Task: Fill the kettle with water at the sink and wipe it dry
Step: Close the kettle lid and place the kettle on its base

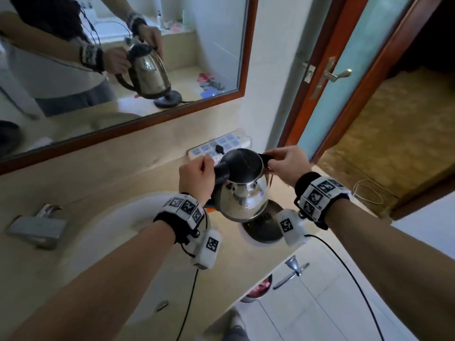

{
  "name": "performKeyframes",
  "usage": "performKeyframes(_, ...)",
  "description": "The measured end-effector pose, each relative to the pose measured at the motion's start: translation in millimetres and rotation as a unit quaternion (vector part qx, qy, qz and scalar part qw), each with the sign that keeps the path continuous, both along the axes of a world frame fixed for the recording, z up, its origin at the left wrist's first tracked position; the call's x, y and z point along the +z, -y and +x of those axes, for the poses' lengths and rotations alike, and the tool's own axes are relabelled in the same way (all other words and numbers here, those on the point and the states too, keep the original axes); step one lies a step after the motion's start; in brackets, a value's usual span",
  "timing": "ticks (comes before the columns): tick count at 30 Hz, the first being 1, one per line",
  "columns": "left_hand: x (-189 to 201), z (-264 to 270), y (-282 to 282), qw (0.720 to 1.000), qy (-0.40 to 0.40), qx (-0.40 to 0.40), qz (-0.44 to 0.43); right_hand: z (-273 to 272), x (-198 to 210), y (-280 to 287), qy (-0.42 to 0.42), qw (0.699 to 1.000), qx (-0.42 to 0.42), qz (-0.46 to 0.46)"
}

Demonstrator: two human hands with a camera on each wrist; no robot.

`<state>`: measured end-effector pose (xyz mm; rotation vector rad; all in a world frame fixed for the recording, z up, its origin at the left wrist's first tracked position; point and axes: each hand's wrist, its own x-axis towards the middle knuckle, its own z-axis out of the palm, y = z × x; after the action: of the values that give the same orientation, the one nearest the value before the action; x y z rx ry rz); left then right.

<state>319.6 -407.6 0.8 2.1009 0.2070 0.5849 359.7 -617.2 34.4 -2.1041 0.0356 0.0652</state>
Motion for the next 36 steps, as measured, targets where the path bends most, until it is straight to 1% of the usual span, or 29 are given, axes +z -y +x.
performKeyframes(5, -21, 11, 43, 1.000, -0.013, -0.019, 0.019, 4, -26, 44, -0.012, 1.000, -0.021, 0.017)
performKeyframes(8, -30, 16, 60, 0.999, -0.022, -0.027, 0.015, 10, -41, 63, -0.016, 0.999, -0.030, 0.031)
performKeyframes(13, -46, 20, 80, 0.998, -0.056, -0.028, 0.004, 18, -63, 82, -0.025, 0.999, -0.040, 0.025)
performKeyframes(16, -55, 21, 85, 0.998, -0.052, -0.031, 0.021, 19, -74, 88, -0.051, 0.997, -0.033, 0.041)
performKeyframes(19, -61, 21, 90, 0.998, -0.055, -0.028, 0.021, 21, -84, 93, -0.052, 0.997, -0.034, 0.042)
performKeyframes(26, -65, 15, 100, 0.999, -0.036, -0.029, 0.028, 24, -88, 101, -0.053, 0.997, -0.030, 0.047)
performKeyframes(32, -67, 1, 108, 0.998, -0.045, -0.022, 0.025, 20, -88, 105, -0.046, 0.998, -0.005, 0.047)
performKeyframes(36, -74, -11, 114, 0.998, -0.054, -0.017, 0.028, 11, -92, 109, -0.046, 0.998, -0.003, 0.049)
